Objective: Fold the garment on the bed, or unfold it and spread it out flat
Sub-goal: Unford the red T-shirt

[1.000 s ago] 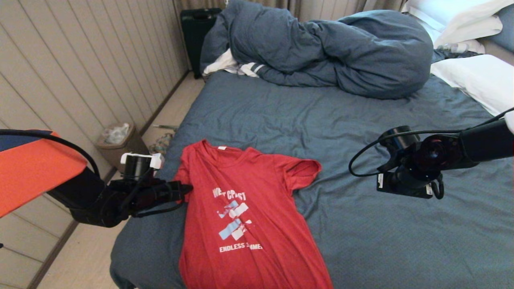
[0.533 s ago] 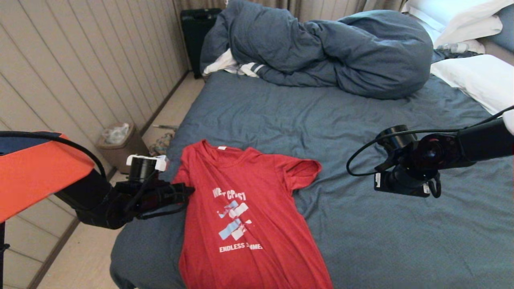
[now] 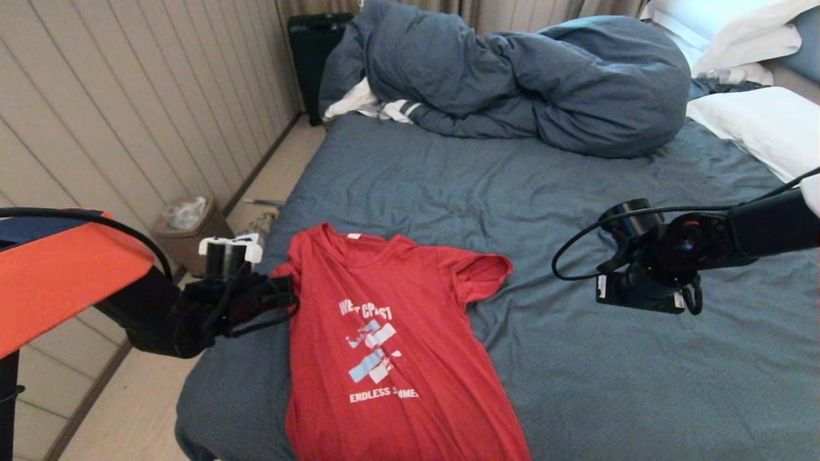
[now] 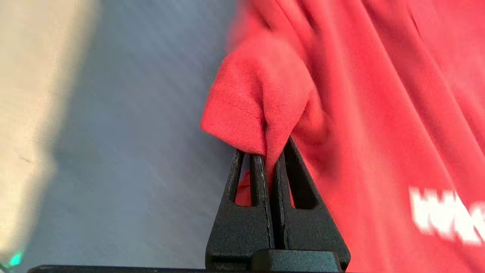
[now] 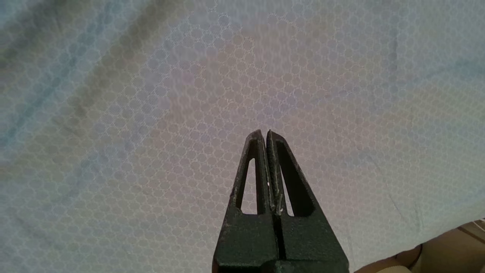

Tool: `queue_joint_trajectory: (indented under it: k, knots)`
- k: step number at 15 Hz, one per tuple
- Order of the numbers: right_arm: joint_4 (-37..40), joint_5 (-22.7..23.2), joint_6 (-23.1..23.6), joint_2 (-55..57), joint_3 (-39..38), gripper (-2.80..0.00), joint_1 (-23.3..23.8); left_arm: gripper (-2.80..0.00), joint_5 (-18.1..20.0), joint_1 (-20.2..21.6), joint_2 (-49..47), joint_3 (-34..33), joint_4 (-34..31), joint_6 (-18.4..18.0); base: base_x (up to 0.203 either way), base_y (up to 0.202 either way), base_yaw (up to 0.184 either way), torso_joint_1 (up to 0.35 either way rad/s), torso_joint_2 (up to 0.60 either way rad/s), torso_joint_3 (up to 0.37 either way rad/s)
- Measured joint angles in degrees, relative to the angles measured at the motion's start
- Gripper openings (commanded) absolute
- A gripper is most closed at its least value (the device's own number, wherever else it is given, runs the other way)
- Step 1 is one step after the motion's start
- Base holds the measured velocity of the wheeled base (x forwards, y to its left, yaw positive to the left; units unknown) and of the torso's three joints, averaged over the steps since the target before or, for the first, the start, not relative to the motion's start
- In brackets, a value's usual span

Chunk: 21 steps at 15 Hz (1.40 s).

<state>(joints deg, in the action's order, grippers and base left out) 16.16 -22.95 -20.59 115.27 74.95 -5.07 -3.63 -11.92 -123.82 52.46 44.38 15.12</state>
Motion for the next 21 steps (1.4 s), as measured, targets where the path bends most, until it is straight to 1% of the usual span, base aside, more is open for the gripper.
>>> queue_joint_trajectory:
  k: [4, 6, 12, 14, 16, 17, 18, 21]
  knots:
    - [0.26, -0.02, 0.04, 0.01, 0.53, -2.80, -0.59, -2.80, -0.33, 4.41, 1.65, 2.10, 0.91, -3.10, 0.000, 0.000, 0.000, 0.000, 0.00, 0.000]
    - [0.29, -0.02, 0.01, -0.15, 0.44, -2.80, -0.66, -2.80, -0.28, 5.69, 2.05, 2.25, 1.74, -4.35, 0.000, 0.000, 0.000, 0.000, 0.00, 0.000]
    - [0.05, 0.00, 0.01, -0.22, 0.42, -2.80, -0.93, -2.80, 0.75, 6.05, 1.50, 1.01, 2.48, -7.14, 0.000, 0.000, 0.000, 0.000, 0.00, 0.000]
    - [-0.04, 0.02, 0.00, -0.09, 0.25, -2.80, -0.94, -2.80, 1.33, 6.08, 1.23, 0.27, 4.34, -7.52, 0.000, 0.000, 0.000, 0.000, 0.00, 0.000]
    - [-0.13, 0.02, -0.02, 0.07, 0.21, -2.80, -0.94, -2.80, 1.27, 6.08, 0.85, -0.88, 7.58, -8.38, 0.000, 0.000, 0.000, 0.000, 0.00, 0.000]
    - [-0.16, 0.04, -0.02, 0.16, 0.21, -2.80, -0.94, 0.00, 1.14, 6.13, 0.61, -1.57, 9.05, -9.46, 0.000, 0.000, 0.000, 0.000, 0.00, 0.000]
    - [-0.17, 0.05, -0.02, 0.27, 0.22, -2.80, -0.96, 0.00, 1.11, 6.16, 0.44, -1.93, 9.89, -10.15, 0.000, 0.000, 0.000, 0.000, 0.00, 0.000]
    - [-0.26, 0.05, 0.01, 0.46, 0.60, -2.80, -1.15, 0.00, 1.27, 6.16, 0.58, -2.68, 10.11, -10.27, 0.000, 0.000, 0.000, 0.000, 0.00, 0.000]
